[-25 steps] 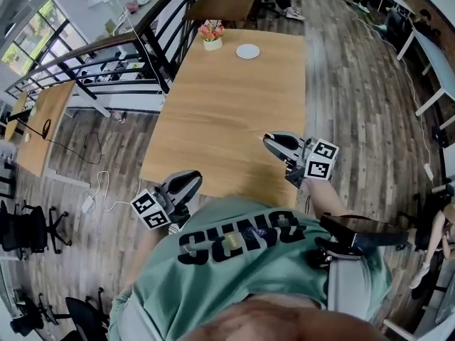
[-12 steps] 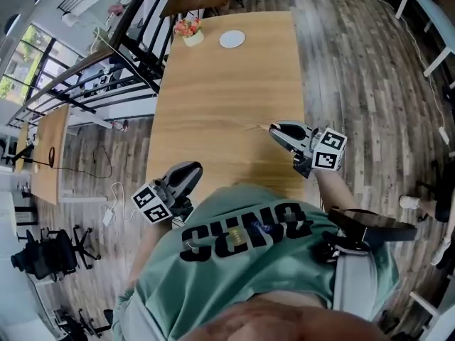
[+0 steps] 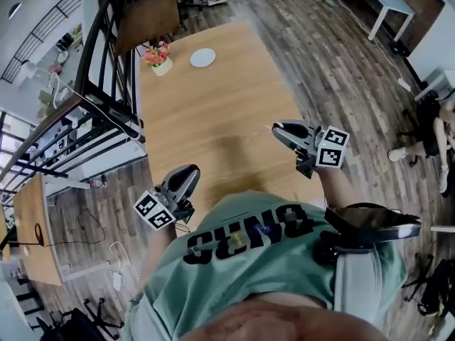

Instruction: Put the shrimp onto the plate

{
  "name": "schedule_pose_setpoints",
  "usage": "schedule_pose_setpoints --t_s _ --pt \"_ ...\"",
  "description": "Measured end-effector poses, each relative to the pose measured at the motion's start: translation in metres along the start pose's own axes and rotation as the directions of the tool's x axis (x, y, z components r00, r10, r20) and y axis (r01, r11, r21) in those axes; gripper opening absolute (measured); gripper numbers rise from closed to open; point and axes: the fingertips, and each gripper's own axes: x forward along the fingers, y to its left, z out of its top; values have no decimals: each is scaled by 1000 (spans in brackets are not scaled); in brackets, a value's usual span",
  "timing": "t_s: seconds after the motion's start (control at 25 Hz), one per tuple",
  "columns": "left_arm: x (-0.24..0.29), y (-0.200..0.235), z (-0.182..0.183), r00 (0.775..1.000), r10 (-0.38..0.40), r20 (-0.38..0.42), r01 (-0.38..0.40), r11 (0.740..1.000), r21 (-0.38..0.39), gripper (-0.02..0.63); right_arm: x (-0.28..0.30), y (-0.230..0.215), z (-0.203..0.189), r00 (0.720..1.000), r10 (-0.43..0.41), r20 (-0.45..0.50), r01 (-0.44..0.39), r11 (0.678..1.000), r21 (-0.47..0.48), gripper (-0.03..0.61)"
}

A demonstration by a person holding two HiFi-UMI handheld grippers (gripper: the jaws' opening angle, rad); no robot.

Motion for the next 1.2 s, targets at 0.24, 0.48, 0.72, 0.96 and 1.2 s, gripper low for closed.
schedule_pose_setpoints --t_s 0.24,0.48,0.72,0.96,1.2 --pt "-24 37 19 999 -37 6 37 999 -4 49 46 38 -11 995 -19 -102 19 1000 1 46" --pt "3 52 4 999 27 40 -25 999 -42 49 37 5 -2 991 18 -133 -15 1000 25 46" --pt "32 101 14 983 169 75 -167 986 -27 49 50 -81 6 981 76 -178 -72 997 31 46" --pt "26 174 31 961 275 20 -275 961 21 49 93 -125 -23 981 104 -161 -95 993 65 46" --pt "10 253 43 950 312 32 -313 949 38 49 134 -164 -48 983 63 -173 -55 997 52 46"
